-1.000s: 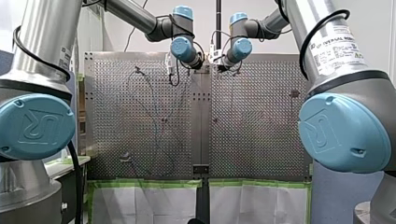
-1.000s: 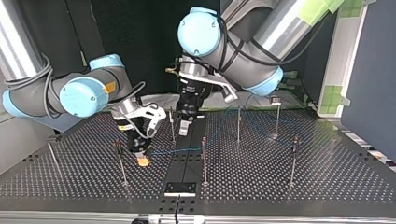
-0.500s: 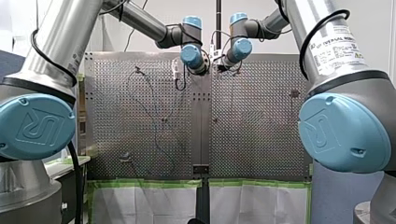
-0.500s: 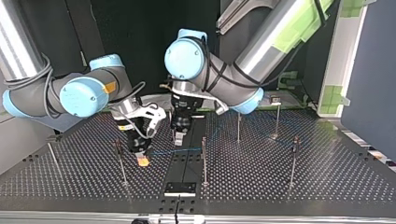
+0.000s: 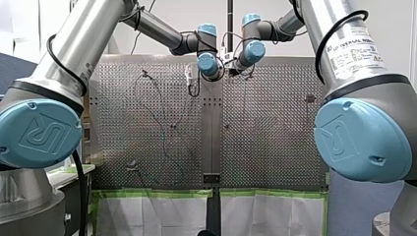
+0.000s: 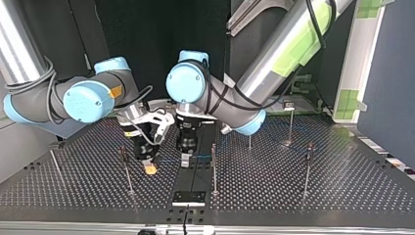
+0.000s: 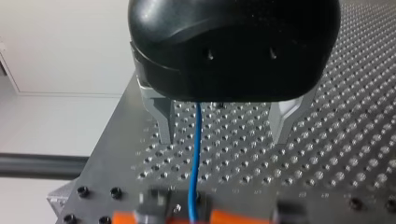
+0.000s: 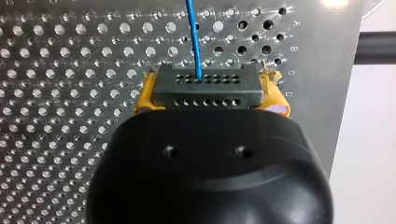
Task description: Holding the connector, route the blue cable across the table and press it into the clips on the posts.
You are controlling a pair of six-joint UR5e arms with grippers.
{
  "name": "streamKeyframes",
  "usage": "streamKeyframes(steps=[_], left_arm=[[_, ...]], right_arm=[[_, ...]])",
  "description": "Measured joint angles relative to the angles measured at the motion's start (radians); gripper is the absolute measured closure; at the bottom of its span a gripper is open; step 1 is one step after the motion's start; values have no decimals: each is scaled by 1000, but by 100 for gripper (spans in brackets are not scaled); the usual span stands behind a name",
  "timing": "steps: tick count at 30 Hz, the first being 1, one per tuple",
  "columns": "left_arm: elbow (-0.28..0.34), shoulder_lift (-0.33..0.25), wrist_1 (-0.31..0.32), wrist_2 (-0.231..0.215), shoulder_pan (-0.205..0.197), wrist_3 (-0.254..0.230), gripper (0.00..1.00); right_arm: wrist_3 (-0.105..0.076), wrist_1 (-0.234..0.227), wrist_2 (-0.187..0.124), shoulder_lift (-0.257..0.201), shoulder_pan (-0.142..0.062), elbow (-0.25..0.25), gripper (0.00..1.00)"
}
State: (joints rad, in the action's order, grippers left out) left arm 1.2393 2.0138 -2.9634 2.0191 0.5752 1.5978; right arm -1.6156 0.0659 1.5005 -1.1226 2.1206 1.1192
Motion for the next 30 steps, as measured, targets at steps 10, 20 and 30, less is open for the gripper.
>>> streamKeyframes(steps=[10, 20, 30], left_arm=[[-71, 17, -3, 12, -34, -10, 0], [-75, 18, -26, -3, -58, -11, 0], [-75, 17, -35, 3, -47, -16, 63]], right_arm=[[0, 0, -1, 0, 1, 0, 100], [-2, -1, -8, 1, 0, 0, 100], [-3, -1, -9, 2, 0, 0, 100]])
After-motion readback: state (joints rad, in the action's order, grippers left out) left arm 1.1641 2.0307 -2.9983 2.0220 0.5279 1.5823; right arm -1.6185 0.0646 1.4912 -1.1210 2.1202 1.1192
